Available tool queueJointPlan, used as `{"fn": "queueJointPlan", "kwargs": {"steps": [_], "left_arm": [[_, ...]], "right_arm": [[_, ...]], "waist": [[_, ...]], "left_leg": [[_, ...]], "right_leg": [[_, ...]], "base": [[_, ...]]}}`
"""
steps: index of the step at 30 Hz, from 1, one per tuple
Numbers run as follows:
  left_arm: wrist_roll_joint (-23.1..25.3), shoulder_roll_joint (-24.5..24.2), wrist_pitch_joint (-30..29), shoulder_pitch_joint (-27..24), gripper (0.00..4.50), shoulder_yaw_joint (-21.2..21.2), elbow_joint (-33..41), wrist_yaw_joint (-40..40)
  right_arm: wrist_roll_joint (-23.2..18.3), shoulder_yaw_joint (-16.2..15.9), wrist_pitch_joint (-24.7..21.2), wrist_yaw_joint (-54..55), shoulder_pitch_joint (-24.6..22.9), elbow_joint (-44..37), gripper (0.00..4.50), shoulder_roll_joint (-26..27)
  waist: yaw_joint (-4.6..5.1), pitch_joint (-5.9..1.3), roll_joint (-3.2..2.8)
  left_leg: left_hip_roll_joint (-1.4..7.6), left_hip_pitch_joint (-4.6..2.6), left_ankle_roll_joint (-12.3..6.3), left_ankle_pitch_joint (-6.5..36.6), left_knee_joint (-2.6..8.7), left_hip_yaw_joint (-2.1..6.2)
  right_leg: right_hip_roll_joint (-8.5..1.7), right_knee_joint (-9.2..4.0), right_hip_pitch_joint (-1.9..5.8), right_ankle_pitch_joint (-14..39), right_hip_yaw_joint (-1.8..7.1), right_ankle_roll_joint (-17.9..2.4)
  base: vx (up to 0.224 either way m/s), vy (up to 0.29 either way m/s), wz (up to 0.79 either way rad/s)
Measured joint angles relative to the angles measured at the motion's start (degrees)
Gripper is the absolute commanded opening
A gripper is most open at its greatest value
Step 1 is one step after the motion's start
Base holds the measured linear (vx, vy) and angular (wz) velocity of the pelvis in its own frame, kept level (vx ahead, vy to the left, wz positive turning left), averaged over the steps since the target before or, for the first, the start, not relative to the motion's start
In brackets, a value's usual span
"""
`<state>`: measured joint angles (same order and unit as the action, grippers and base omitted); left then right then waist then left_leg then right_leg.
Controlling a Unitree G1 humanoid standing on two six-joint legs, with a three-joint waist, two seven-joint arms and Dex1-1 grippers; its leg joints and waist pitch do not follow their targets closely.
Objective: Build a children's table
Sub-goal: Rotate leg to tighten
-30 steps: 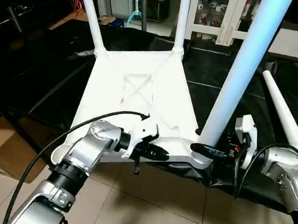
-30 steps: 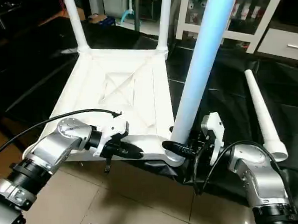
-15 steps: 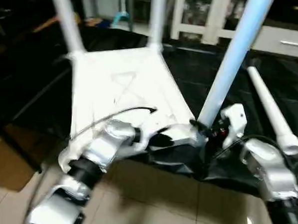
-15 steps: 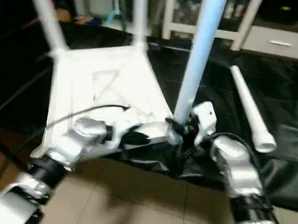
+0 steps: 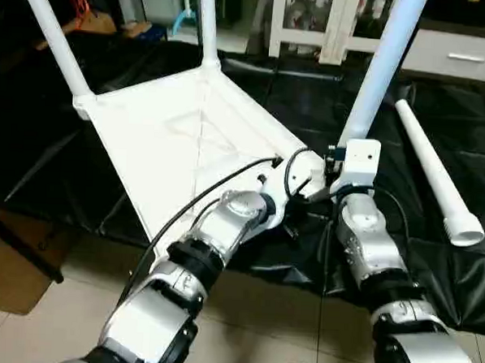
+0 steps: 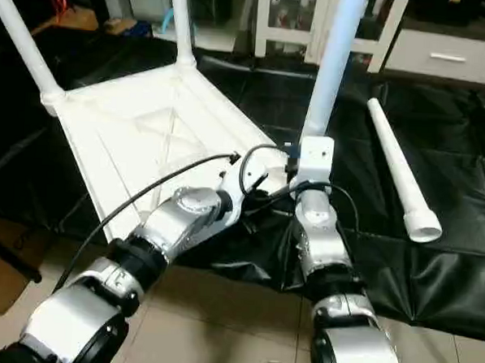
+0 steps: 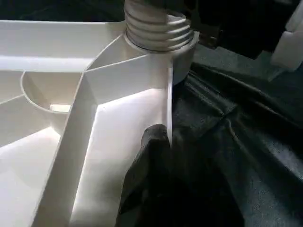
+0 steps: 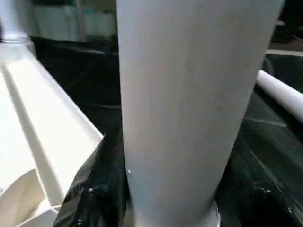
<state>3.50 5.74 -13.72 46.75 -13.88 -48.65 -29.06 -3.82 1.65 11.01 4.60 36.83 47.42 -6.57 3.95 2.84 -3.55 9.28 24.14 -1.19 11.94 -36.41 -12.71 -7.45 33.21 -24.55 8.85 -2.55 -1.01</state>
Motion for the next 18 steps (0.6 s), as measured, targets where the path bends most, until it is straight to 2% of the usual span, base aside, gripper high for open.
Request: {"fn": "queueJointPlan", "kwargs": {"steps": [2, 5, 8, 11, 13, 15, 18], "left_arm": [[0.14, -0.48, 0.83, -0.07, 0.00, -0.04, -0.06, -0.81], [0.48, -2.43, 3.95, -0.36, 0.00, -0.50, -0.43, -3.23], [0.76, -5.40, 7.92, -1.60, 0.00, -1.72, -0.31, -7.56], [0.75, -8.84, 11.28, -4.24, 0.00, -2.93, 2.12, -14.54], [0.65, -10.70, 12.85, -5.61, 0.00, -3.63, 3.55, -18.58], [-0.23, -13.49, 14.76, -8.92, 0.00, -5.31, 8.05, -25.54], [-1.21, -15.31, 16.11, -10.33, 0.00, -6.17, 9.81, -30.92]], "right_arm": [[-0.02, -0.20, 1.55, -2.49, -0.71, -0.02, 2.63, -0.48], [-0.30, -1.35, 3.41, -8.32, -3.09, -2.69, 2.83, -1.99], [-1.51, -2.34, 3.79, -14.48, -6.97, -8.83, 3.08, -4.73], [-6.14, -1.91, 4.15, -24.08, -10.20, -15.53, 3.27, -8.52], [-9.62, -1.58, 2.04, -30.29, -11.36, -19.08, 3.39, -10.81], [-14.76, -2.29, -3.64, -42.34, -16.10, -25.98, 3.39, -16.83], [-18.71, -2.83, -8.46, -52.01, -19.26, -30.56, 3.39, -21.23]], "waist": [[-0.08, 0.00, 0.01], [0.04, 0.03, 0.05], [-0.60, 0.04, 0.05], [-1.48, 0.02, 0.04], [-2.09, 0.01, 0.00], [-3.45, 0.03, 0.01], [-4.18, 0.03, 0.00]], "left_leg": [[0.00, 0.01, -0.09, -0.06, -0.03, -0.03], [0.03, -0.01, -0.20, -0.13, -0.10, -0.03], [0.04, -0.05, -0.30, -0.22, -0.10, -0.03], [0.04, -0.24, -0.35, -0.25, -0.11, -0.02], [0.05, -0.50, -0.34, -0.25, -0.10, -0.08], [0.04, -1.00, -0.32, -0.23, 0.09, -0.10], [-0.03, -1.19, -0.04, -0.08, 0.12, -0.30]], "right_leg": [[-0.01, 0.02, 0.00, 0.00, 0.02, 0.00], [0.00, 0.10, 0.00, -0.03, 0.03, -0.01], [0.00, 0.22, 0.03, -0.04, 0.04, 0.00], [-0.01, 0.24, 0.26, -0.04, 0.06, 0.00], [0.00, 0.18, 0.57, -0.03, 0.11, 0.00], [0.01, -0.18, 1.21, 0.00, 0.14, 0.01], [-0.02, -0.21, 1.46, 0.05, 0.38, 0.02]], "base": [[0.000, 0.000, 0.00], [0.000, 0.000, 0.00], [0.000, 0.000, 0.00], [0.000, 0.000, 0.00], [0.000, 0.000, 0.00], [0.000, 0.000, 0.00], [0.000, 0.000, 0.00]]}}
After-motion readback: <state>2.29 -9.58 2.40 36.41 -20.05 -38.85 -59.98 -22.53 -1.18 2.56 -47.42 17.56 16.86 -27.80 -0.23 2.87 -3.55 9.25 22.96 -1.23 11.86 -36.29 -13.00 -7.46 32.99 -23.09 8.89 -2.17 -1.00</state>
